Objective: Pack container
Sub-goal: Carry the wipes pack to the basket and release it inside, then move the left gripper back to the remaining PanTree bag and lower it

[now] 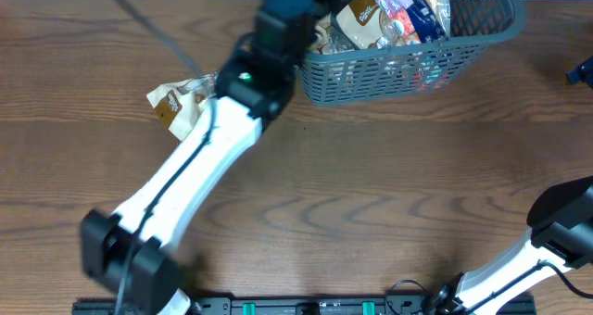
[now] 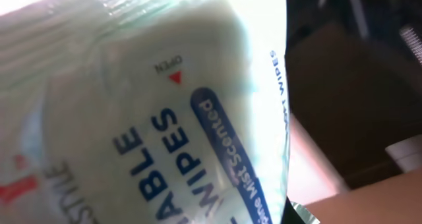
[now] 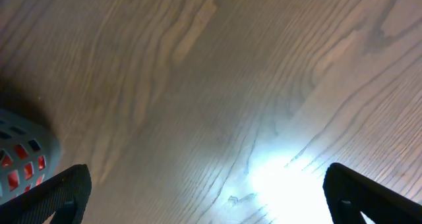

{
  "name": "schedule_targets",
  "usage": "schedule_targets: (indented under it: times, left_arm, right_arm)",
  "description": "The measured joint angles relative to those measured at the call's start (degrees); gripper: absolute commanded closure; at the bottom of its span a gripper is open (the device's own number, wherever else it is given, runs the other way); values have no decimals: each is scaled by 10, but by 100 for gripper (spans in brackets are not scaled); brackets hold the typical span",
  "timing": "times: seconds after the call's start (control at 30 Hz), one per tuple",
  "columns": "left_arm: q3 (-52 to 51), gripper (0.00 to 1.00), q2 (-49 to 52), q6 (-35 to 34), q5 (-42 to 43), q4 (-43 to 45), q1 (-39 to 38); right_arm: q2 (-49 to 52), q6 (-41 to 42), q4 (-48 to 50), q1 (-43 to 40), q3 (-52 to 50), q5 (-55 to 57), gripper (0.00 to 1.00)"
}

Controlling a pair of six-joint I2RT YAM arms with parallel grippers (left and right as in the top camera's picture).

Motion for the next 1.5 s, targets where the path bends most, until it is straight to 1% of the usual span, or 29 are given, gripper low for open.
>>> schedule_targets:
  times: [0.17,0.37,0.43,0.47,0.5,0.7,0.77,0.87,0.93,0.97,1.0,1.03,1.13,1.33,1.5]
  left_arm:
    - [0,94,41,-9,0,0,-15]
    - [2,93,44,-9,0,-15,-21]
    - [3,85,45,-9,0,-25,-21]
    - [4,83,46,-9,0,-30,-21]
    - [5,76,47,-9,0,-35,-21]
    - [5,76,51,-11,0,-44,-21]
    - [5,73,51,-10,0,-45,-21]
    - [5,62,51,-7,0,-46,-21]
    - [5,59,51,-8,0,-46,-21]
    - [5,55,51,-8,0,-46,-21]
    - [5,48,51,-6,0,-46,-21]
    - [5,45,51,-4,0,-47,-21]
    - [7,42,51,-4,0,-46,-21]
    - [9,41,51,-3,0,-45,-21]
    - [9,42,51,2,0,-45,-20]
  right_arm:
    - [0,0,0,0,0,0,1]
    - [0,0,0,0,0,0,1]
    - [0,0,0,0,0,0,1]
    - [0,0,0,0,0,0,1]
    - [0,0,0,0,0,0,1]
    - [0,0,0,0,0,0,1]
    - [0,0,0,0,0,0,1]
    - [0,0,0,0,0,0,1]
    - [0,0,0,0,0,0,1]
    - [0,0,0,0,0,0,1]
    - [0,0,0,0,0,0,1]
    - [0,0,0,0,0,0,1]
    - [0,0,0,0,0,0,1]
    - [0,0,0,0,0,0,1]
    - [0,0,0,0,0,0,1]
